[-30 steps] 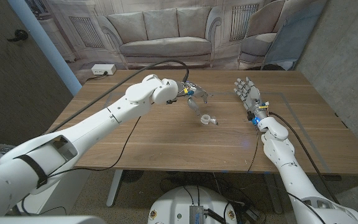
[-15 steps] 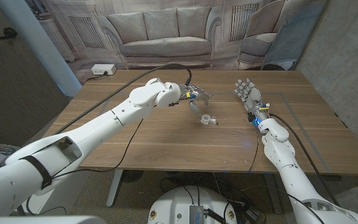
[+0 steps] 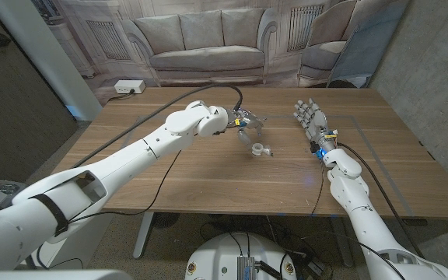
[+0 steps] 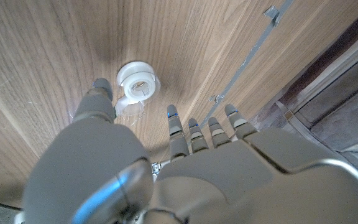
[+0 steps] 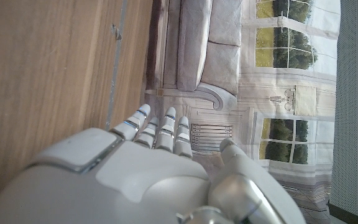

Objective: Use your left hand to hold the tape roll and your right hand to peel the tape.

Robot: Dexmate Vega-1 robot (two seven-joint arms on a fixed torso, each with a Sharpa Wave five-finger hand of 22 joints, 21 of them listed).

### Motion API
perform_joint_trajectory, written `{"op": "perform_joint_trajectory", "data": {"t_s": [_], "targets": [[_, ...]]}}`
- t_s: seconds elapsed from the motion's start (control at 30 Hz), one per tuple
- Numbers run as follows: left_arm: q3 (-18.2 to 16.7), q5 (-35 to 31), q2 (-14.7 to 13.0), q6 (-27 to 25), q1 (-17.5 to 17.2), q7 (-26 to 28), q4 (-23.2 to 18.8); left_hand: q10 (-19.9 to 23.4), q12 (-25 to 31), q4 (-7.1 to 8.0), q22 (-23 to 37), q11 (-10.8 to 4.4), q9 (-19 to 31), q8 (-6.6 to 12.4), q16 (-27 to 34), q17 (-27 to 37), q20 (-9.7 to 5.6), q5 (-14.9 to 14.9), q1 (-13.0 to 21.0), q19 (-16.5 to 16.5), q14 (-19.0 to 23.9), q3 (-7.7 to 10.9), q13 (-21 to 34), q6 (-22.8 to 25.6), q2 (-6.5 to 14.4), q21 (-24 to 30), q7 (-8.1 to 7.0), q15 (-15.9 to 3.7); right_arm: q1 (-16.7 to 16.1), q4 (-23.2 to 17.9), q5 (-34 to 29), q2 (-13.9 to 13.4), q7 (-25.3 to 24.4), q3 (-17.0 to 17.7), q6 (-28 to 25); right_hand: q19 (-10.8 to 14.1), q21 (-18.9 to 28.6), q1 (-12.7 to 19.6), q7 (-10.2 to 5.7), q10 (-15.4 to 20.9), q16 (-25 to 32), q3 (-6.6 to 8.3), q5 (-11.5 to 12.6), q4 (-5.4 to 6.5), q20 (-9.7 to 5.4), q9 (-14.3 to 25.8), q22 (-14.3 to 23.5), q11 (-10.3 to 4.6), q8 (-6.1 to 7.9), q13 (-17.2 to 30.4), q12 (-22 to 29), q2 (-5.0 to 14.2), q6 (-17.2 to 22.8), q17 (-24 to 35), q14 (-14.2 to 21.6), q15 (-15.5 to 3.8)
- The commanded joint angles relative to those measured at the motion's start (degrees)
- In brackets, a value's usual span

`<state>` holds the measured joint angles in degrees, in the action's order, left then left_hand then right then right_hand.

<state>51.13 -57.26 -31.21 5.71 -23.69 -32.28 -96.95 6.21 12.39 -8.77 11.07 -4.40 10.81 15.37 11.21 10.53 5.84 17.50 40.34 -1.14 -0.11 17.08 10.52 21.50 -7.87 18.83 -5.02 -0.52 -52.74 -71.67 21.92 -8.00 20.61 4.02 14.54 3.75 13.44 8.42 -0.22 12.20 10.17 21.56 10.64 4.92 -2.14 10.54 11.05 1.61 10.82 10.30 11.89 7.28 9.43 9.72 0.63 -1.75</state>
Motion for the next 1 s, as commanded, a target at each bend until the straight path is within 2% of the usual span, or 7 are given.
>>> {"op": "perform_joint_trajectory", "data": {"t_s": [0.03,1.0], "targets": [[1.0,-1.57,1.01,0.94,0.09,1.15,1.92,0.23,-0.14,0.14,0.2,-0.44,0.24,-0.41,-0.08,0.3,-0.16,0.32,0.56,0.32,-0.03,-0.17,0.3,0.08,0.31,-0.01,-0.02,-0.46,0.28,0.77,0.09,0.18,0.27,0.08,0.33,0.29,-0.07,0.15,0.1,0.5,0.29,-0.11,-0.04,0.25,-3.98,0.06,0.27,-0.05,0.23,0.18,0.37,2.02,0.6,0.18,0.53,-0.37],[2.71,-3.75,2.71,2.38,1.05,3.05,5.23,0.87,-0.07,0.61,0.25,-0.92,0.3,-0.67,0.04,0.37,-0.42,0.57,1.98,0.75,0.22,-0.25,0.31,1.79,1.47,-0.18,-0.66,-0.87,0.66,2.11,0.37,0.24,0.82,0.48,0.83,0.31,-0.12,0.18,0.1,0.5,0.24,-0.22,-0.02,0.26,-3.97,0.06,0.27,-0.06,0.18,0.18,0.3,1.99,0.68,0.16,0.51,-0.31]]}}
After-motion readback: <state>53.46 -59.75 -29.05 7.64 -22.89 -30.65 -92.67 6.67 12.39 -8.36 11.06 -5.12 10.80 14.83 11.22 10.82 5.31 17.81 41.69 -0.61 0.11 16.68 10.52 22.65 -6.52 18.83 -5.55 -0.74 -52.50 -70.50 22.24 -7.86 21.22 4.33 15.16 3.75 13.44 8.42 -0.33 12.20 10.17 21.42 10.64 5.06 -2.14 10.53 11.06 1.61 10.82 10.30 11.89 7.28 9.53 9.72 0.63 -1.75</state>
